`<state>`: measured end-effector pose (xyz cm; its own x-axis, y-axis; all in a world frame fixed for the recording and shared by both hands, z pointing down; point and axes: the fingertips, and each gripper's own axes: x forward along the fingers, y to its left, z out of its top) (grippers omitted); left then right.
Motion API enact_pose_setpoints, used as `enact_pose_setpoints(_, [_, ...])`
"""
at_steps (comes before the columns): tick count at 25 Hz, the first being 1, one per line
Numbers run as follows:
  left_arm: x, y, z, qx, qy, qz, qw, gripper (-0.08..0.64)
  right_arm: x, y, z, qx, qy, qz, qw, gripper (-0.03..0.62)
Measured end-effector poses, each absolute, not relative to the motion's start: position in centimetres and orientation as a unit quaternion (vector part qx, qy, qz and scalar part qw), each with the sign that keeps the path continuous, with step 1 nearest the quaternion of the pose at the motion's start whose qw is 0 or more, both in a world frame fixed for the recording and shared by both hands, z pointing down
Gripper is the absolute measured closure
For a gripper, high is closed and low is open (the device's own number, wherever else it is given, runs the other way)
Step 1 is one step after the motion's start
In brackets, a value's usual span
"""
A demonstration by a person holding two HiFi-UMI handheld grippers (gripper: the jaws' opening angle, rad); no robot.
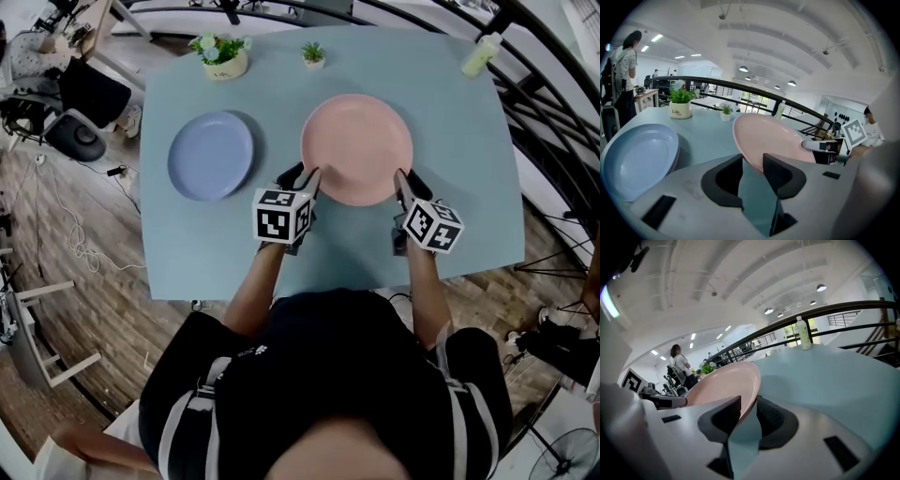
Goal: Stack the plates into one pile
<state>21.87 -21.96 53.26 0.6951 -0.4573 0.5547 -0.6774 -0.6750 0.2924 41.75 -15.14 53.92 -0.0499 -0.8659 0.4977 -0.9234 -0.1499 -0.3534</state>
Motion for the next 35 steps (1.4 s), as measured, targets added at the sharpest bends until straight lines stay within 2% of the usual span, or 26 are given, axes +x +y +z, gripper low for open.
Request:
enact_pose_setpoints(21, [2.0, -26.0, 53.1, 0.837, -0.432, 0.188, 0.278, 0.423, 23.0, -24.4, 52.9, 0.591, -0.742, 0.305, 0.084, 0.483])
enact_pose_setpoints(35, [-6.9, -28.6, 54.2, 0.818, -0.460, 0.189, 0.290, 0.423, 14.1, -28.1, 54.3, 0.561, -0.760, 0.314, 0.098, 0.479])
